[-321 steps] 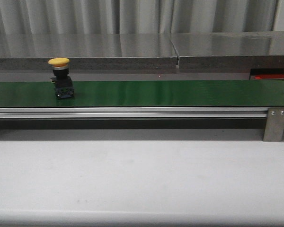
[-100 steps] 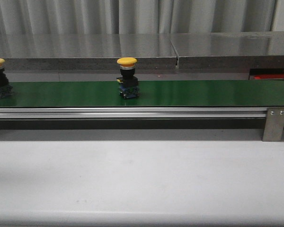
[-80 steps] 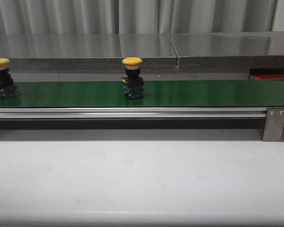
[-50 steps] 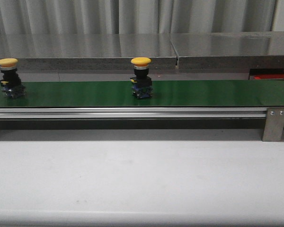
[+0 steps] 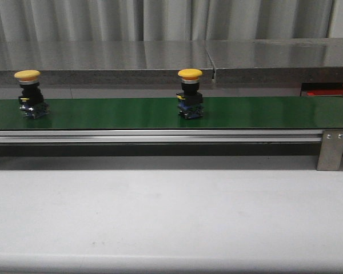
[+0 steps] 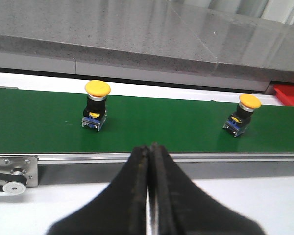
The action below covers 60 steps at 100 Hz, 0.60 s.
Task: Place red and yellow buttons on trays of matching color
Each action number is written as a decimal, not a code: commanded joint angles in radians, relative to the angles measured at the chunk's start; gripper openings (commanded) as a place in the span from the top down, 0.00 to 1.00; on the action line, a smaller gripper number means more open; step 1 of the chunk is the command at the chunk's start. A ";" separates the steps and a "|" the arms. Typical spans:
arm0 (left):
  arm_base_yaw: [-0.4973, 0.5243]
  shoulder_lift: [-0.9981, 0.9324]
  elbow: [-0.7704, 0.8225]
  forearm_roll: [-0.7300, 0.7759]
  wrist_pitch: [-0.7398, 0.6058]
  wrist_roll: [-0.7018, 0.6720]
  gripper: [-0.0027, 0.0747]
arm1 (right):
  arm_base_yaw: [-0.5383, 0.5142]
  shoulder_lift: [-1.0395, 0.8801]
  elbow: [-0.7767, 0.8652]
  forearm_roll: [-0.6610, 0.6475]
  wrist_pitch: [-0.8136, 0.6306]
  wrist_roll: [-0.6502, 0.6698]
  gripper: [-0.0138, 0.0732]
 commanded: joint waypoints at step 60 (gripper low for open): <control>-0.008 0.000 -0.026 -0.025 -0.067 0.001 0.99 | 0.013 0.612 -0.307 0.315 -0.091 -0.315 0.11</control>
